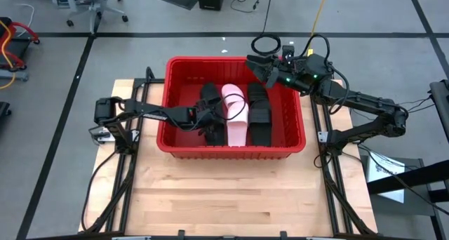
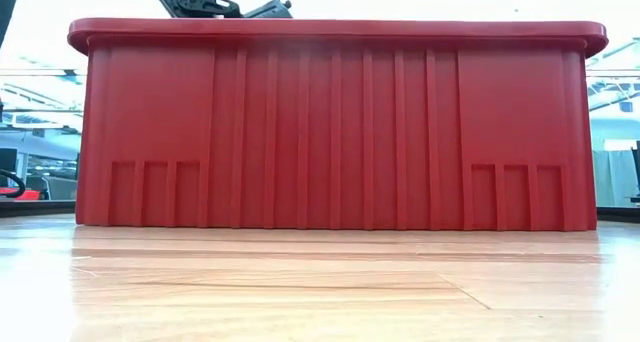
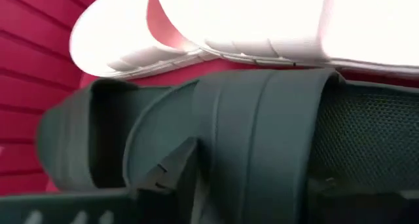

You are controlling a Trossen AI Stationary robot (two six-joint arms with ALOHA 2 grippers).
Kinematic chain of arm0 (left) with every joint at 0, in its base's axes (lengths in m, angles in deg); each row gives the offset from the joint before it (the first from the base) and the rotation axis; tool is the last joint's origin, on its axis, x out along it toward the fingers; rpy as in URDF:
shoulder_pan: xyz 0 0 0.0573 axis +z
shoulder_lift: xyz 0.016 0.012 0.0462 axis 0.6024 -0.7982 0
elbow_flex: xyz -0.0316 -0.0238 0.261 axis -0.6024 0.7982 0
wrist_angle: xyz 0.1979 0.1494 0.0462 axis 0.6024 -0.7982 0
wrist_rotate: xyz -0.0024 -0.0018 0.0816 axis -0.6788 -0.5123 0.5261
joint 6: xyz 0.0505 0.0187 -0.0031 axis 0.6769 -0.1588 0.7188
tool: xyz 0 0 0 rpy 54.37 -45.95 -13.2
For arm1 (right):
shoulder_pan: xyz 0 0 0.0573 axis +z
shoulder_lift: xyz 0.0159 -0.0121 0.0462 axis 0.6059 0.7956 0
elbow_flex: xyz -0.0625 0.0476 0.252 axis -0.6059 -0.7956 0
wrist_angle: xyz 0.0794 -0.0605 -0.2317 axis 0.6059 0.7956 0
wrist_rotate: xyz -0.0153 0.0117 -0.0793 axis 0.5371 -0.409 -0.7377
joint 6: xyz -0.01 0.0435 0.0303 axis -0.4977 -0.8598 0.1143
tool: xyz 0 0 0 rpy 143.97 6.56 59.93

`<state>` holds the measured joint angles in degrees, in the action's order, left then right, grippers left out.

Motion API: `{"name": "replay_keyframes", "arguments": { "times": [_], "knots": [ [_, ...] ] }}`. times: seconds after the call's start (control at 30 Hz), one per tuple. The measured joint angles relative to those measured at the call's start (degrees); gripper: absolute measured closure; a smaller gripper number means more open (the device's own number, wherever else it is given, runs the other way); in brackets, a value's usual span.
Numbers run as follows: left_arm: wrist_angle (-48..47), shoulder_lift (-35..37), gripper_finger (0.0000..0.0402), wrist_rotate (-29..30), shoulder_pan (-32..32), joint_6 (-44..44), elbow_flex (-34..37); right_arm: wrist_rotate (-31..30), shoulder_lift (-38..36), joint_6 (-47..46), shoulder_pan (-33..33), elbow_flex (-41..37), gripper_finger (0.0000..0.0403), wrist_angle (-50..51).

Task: Pick and place slides into bin
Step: Put the black slipper into the red container, then return to Home Position

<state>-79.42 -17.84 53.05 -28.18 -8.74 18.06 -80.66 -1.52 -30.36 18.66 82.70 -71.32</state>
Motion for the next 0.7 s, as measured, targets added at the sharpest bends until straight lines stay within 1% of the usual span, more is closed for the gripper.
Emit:
{"name": "replay_keyframes", "arguments": {
  "times": [0.1,0.2,0.3,0.37,0.43,0.5,0.57,0.63,0.7],
  "knots": [
    [-0.47,0.59,0.0216,0.77,0.00,0.11,-0.01,0.04,0.00,0.22,0.00,0.00,0.0122,0.00],
    [-0.90,1.30,0.0190,0.69,0.00,2.09,-0.77,0.08,0.00,0.49,0.00,0.00,0.0122,0.06],
    [-3.20,2.79,0.0165,-0.30,0.00,2.24,-1.67,0.17,0.00,0.98,0.00,0.00,0.0122,0.01],
    [-2.02,3.23,0.0150,-1.07,-0.01,2.11,-2.59,0.18,0.00,1.09,0.00,0.00,0.0122,-0.04],
    [-4.22,4.61,0.0136,-1.95,0.00,2.12,-2.60,0.20,0.00,1.07,-0.02,0.00,0.0122,-0.02],
    [-2.46,4.92,0.0123,-3.29,-0.16,2.18,-3.53,0.20,0.00,1.41,-0.01,0.00,0.0122,-0.07],
    [-5.07,6.29,0.0112,-3.51,-0.44,1.94,-3.54,0.20,0.00,1.66,-0.02,0.00,0.0122,-0.28],
    [-4.32,7.04,0.0104,-3.76,-0.92,1.96,-4.63,0.13,0.00,1.73,-0.04,0.00,0.0122,-0.28],
    [-6.50,8.59,0.0098,-3.83,-1.29,1.99,-4.98,0.09,0.00,1.73,-0.04,0.00,0.0122,-0.35]
  ]
}}
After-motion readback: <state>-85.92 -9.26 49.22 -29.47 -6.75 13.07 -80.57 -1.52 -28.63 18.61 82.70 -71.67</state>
